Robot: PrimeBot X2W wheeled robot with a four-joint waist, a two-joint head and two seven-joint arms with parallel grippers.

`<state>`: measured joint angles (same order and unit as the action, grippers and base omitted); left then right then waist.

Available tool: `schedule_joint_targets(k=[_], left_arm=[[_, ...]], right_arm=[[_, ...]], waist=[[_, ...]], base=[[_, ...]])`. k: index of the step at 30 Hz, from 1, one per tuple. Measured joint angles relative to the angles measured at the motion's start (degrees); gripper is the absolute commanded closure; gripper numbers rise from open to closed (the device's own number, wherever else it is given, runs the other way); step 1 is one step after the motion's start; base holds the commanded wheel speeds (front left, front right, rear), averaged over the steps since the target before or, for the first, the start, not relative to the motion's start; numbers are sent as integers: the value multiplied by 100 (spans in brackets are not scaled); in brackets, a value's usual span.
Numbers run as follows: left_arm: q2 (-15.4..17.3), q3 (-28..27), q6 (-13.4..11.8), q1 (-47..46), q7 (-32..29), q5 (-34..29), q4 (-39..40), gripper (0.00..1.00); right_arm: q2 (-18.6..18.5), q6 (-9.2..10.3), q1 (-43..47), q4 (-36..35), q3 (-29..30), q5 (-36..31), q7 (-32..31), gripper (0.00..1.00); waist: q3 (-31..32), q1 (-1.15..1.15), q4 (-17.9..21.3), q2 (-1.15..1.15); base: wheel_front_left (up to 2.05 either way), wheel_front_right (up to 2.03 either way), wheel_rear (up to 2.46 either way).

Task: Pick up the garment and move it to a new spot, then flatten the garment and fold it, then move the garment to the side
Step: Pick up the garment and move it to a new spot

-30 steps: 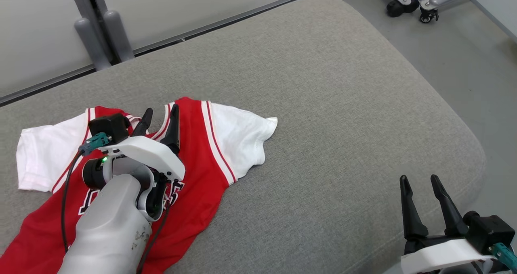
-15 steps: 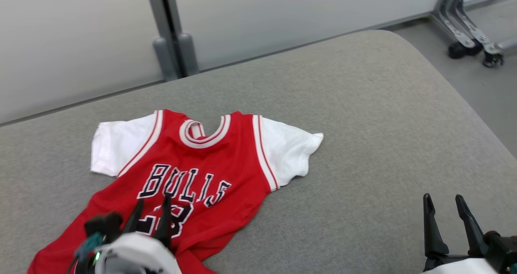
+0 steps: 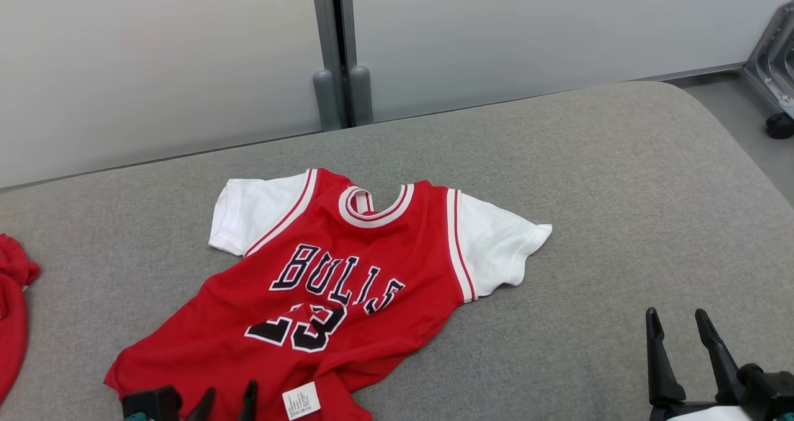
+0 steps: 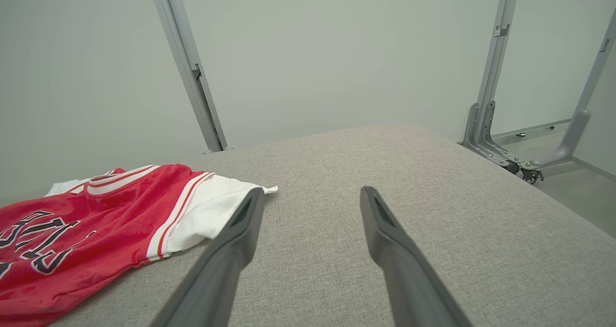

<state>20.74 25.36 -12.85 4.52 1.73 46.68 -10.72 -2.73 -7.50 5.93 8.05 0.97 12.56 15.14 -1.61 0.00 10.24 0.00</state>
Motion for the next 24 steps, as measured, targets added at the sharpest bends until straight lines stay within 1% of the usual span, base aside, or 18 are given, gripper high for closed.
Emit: schedule_joint_targets(k=[5,7,8,9,10,12,16,18,20,24], left_arm=[[101,330,15,-3,-604,-13,162,0],[274,506,-112,-27,-791,-267,-14,0],[338,557,-132,-60,-856,-347,-73,0],[355,582,-133,-109,-883,-375,-118,51],[365,606,-135,-164,-884,-419,-162,100],[398,612,-85,-242,-899,-427,-215,100],[469,491,-94,-322,-758,-432,-259,100],[500,359,-199,-333,-615,-434,-241,100],[616,193,-288,-403,-485,-447,-235,100],[775,8,-397,-661,-311,-566,-263,100]], right_arm=[[0,0,-64,9,-93,10,0,0],[-1,0,-72,15,-108,30,0,0],[0,0,-73,21,-109,42,0,0],[0,0,-74,22,-110,55,0,0],[-1,0,-80,24,-109,56,0,0],[-1,0,-101,25,-88,65,0,0],[-1,0,-120,26,-38,102,0,0],[-1,0,-122,26,-24,109,0,0],[-2,0,-122,30,-21,121,0,0],[0,0,-135,55,-79,129,0,0]], waist=[[-69,0,51,0],[-107,0,106,0],[-125,0,138,0],[-147,0,166,0],[-176,0,193,0],[-225,0,244,0],[-299,0,292,0],[-306,0,284,0],[-305,0,258,0],[-286,0,179,0]], base=[[0,0,0],[0,0,0],[0,0,0],[0,0,0],[0,0,0],[0,0,0],[0,0,0],[0,0,0],[0,0,0],[0,0,0]])
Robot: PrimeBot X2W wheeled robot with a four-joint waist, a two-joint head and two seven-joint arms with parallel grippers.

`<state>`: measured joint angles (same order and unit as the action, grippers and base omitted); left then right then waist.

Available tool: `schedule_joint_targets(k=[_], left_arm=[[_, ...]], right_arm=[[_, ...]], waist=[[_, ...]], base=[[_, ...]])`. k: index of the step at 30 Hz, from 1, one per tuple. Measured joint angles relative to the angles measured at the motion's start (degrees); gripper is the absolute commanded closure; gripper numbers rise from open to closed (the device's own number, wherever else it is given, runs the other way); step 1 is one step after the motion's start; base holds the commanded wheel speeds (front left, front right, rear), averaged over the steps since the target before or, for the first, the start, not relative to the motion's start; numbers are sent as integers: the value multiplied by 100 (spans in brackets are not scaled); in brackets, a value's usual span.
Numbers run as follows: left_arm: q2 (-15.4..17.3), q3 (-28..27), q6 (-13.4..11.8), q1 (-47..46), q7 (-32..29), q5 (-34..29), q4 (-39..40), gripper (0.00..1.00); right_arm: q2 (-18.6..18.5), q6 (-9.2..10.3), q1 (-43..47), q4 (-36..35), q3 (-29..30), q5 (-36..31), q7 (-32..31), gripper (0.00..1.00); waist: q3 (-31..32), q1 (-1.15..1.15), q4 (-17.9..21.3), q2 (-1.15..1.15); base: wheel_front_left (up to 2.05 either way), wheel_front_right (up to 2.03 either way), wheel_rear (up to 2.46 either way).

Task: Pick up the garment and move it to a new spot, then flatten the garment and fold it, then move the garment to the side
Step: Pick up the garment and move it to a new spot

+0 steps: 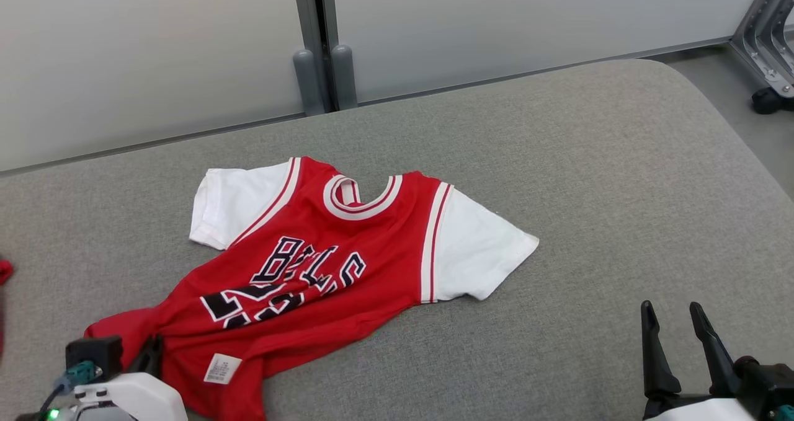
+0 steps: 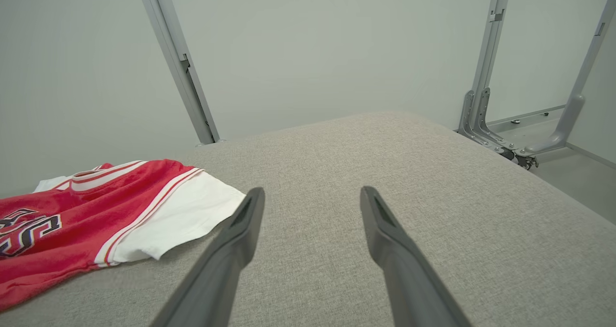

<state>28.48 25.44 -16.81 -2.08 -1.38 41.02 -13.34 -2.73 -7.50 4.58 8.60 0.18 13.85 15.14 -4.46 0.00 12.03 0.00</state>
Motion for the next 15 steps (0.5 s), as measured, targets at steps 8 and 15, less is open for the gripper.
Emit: schedule_joint_targets(k=[8,15], left_arm=[[-32,-10,-43,-438,149,-168,-478,0],[-87,-238,-45,224,215,280,401,0]], right_arm=[[1,0,-69,42,-126,-15,0,0],[0,0,79,27,29,-14,0,0]], waist=[[68,0,-30,0],[122,0,-31,0]], base=[[0,0,0],[0,0,0]])
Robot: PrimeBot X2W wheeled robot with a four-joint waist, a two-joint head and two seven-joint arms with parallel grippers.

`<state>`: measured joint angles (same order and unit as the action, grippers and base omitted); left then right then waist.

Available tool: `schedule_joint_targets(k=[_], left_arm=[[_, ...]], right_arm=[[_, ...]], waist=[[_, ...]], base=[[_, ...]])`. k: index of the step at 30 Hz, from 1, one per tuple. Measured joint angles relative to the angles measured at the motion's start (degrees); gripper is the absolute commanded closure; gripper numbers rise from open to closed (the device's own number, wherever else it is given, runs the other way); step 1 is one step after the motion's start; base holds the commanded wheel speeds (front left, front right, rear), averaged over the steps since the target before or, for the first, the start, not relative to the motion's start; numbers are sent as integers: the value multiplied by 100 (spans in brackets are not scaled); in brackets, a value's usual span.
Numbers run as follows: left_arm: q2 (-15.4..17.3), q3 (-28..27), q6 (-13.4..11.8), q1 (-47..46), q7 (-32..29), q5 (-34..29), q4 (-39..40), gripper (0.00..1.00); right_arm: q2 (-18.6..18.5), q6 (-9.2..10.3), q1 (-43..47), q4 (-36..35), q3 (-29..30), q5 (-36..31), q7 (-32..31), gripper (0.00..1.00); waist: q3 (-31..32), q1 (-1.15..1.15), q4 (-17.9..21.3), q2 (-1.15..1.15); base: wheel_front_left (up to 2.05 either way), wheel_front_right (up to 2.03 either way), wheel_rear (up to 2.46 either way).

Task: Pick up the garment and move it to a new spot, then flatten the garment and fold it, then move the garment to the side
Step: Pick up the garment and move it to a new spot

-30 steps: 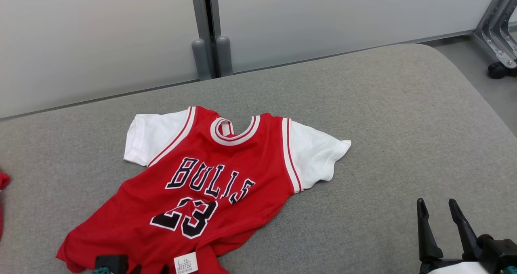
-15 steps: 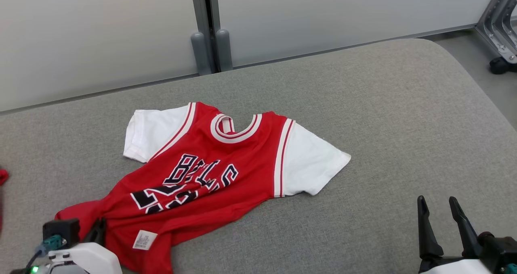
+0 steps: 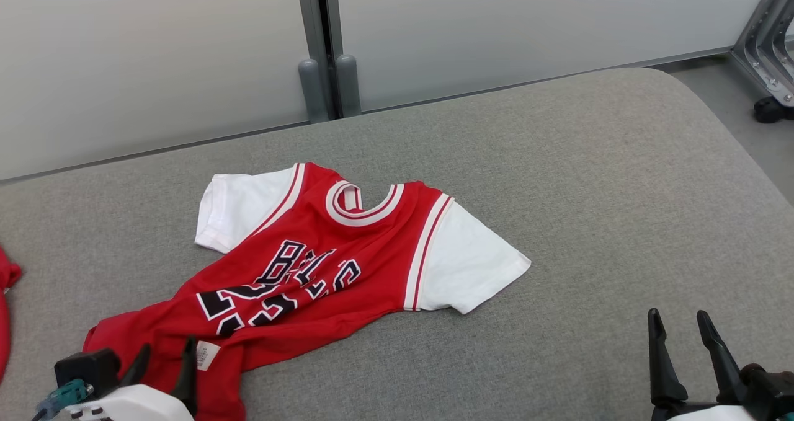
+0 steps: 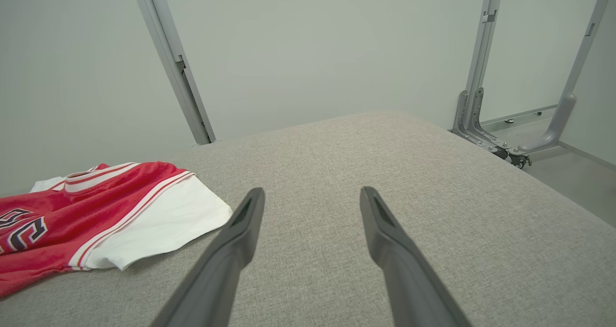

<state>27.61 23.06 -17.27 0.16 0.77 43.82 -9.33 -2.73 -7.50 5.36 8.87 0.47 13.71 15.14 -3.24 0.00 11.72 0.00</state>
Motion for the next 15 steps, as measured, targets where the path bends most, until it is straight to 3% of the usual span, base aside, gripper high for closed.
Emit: schedule_joint_targets(k=[7,15], left_arm=[[277,23,319,747,-644,686,1492,0],[232,178,641,828,-958,1016,864,0]], right_arm=[[-1,0,55,-21,15,0,0,0],[-1,0,-57,-9,-82,-1,0,0]], waist=[[-32,0,-182,0],[-129,0,-276,0]], base=[[0,0,0],[0,0,0]])
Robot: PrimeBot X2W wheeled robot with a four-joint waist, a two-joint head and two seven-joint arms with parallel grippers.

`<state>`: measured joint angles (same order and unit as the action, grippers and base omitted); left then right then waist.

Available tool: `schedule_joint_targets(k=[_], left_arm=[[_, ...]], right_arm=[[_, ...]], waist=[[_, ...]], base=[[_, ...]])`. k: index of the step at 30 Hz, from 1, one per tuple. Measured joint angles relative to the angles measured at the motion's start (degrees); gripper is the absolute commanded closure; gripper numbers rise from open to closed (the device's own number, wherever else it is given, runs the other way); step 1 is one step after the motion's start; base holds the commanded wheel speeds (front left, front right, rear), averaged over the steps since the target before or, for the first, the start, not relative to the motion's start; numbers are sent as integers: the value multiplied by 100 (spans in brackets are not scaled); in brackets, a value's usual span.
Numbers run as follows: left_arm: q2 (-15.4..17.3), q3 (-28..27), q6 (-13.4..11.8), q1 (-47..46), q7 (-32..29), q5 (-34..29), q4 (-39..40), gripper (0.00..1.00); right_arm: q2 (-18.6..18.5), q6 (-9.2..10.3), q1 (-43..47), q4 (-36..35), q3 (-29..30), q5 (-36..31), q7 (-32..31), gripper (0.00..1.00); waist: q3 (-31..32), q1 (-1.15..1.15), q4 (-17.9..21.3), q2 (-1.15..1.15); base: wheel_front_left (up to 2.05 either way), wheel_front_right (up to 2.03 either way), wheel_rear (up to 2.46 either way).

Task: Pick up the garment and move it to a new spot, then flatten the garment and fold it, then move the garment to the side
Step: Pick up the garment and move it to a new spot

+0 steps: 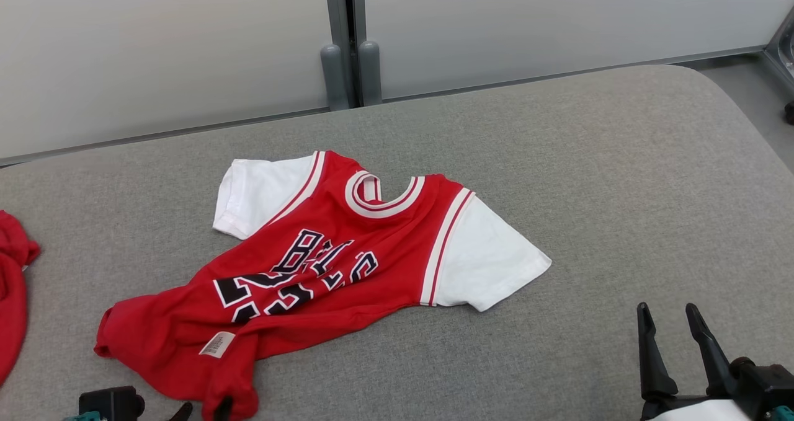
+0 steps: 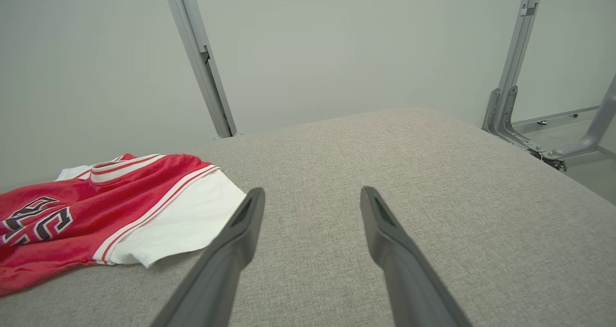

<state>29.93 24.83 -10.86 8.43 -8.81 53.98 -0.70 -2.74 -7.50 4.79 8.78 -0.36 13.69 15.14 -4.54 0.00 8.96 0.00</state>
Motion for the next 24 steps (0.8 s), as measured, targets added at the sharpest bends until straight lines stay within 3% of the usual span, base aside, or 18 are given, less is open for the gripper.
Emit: schedule_joint_targets(k=[5,6,8,9,11,12,14,19,24], left_arm=[[-85,-127,311,-92,74,297,-476,0],[-102,-149,497,-112,86,397,-606,0],[-175,-151,637,-190,122,483,-726,0],[-192,-133,693,-225,121,498,-764,9],[-231,-118,797,-265,142,522,-820,53],[-266,-113,843,-285,158,555,-838,63],[-288,-83,902,-303,145,560,-846,100],[-226,118,961,-307,116,353,-799,100],[67,361,542,-299,55,-305,-151,100]], right_arm=[[0,0,-26,-9,33,-52,0,0],[0,0,-26,-11,47,-54,0,0],[0,0,-29,-7,53,-56,0,0],[0,0,-35,-4,52,-57,0,0],[0,0,-44,-2,66,-57,0,0],[1,0,-44,-1,71,-57,0,0],[0,0,-44,-1,81,-58,0,0],[1,0,-43,4,103,-62,0,0],[0,0,37,10,133,-63,0,0]], waist=[[-57,0,48,0],[-88,0,63,0],[-112,0,78,0],[-119,0,85,0],[-127,0,91,0],[-128,0,90,0],[-127,0,86,0],[-86,0,54,0],[9,0,-33,0]], base=[[0,0,0],[0,0,0],[0,0,0],[0,0,0],[0,0,0],[0,0,0],[0,0,0],[0,0,0],[0,0,0]])
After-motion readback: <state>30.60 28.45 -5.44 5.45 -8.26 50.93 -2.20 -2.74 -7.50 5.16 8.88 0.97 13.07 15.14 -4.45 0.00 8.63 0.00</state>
